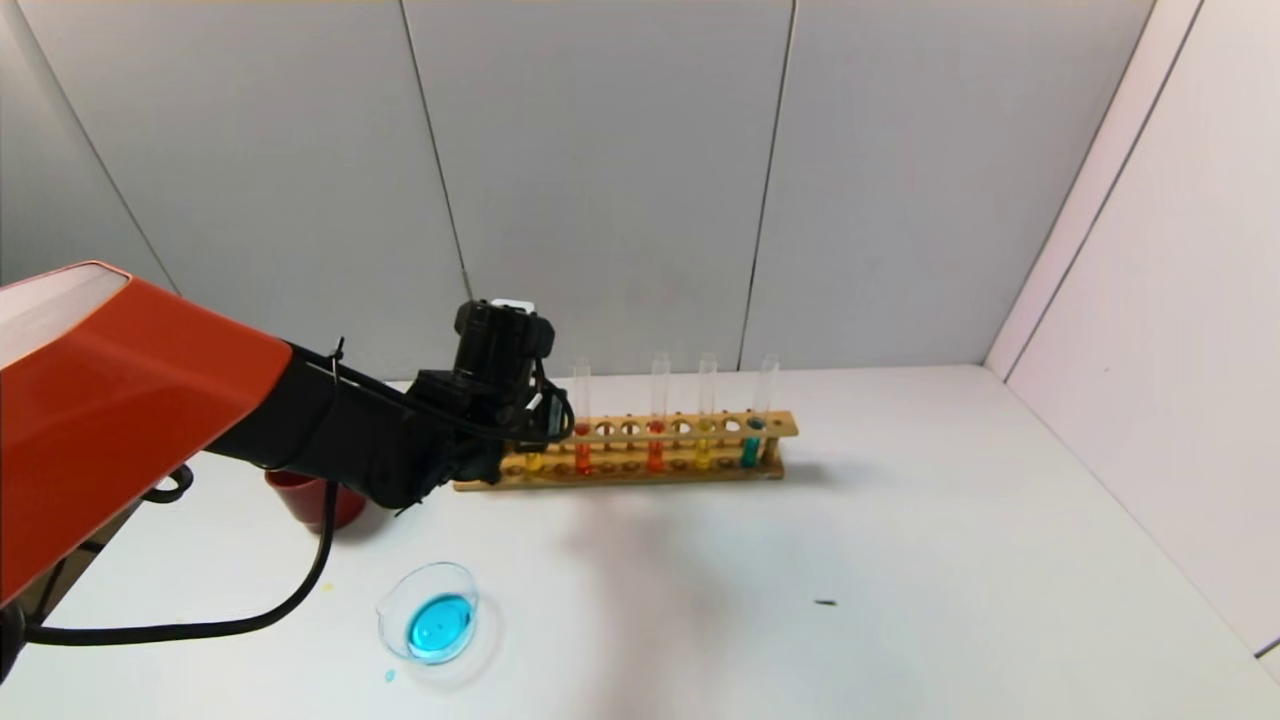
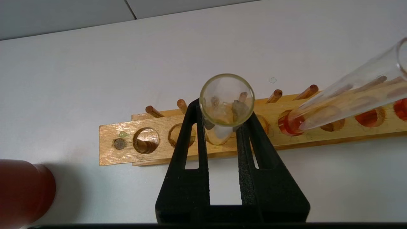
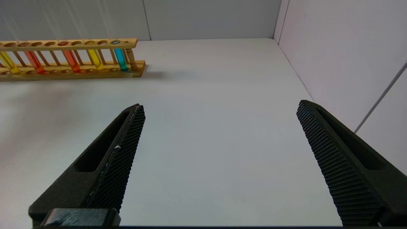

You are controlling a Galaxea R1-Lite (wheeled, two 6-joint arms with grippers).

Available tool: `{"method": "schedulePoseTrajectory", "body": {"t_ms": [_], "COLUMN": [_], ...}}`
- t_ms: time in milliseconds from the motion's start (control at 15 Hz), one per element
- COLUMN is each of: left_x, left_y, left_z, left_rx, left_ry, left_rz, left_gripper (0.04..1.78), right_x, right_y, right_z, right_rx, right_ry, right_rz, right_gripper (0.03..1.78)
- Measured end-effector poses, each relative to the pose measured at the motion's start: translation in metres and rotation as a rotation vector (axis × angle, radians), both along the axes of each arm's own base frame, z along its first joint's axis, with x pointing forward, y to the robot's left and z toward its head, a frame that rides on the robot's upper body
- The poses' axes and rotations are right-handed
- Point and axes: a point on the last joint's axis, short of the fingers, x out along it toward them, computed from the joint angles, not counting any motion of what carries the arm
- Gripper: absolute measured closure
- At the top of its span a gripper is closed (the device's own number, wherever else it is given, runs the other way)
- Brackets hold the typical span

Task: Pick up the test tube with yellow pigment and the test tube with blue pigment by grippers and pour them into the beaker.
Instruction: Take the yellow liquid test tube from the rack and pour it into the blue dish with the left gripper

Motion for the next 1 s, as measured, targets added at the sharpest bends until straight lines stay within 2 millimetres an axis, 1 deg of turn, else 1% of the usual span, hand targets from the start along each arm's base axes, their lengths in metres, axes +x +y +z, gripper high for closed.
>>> {"method": "schedulePoseTrajectory", "body": {"t_ms": [200,333,733,1000], "left_x": [-0.002,-0.003,-0.006,-0.005], "left_y": [-0.001,-0.001,0.001,0.001], "left_z": [0.002,0.006,0.03,0.04], "left_rx": [0.002,0.003,-0.019,-0.03], "left_ry": [-0.002,-0.011,-0.065,-0.089], "left_rz": [-0.002,-0.005,-0.007,-0.006], "left_gripper": [1.52,1.52,1.52,1.52], "right_x": [0.0,0.0,0.0,0.0], "right_y": [0.0,0.0,0.0,0.0], "right_z": [0.0,0.0,0.0,0.0], "right_rx": [0.0,0.0,0.0,0.0], "right_ry": [0.0,0.0,0.0,0.0], "right_rz": [0.0,0.0,0.0,0.0], "right_gripper": [0.07,0.07,0.07,0.07]}}
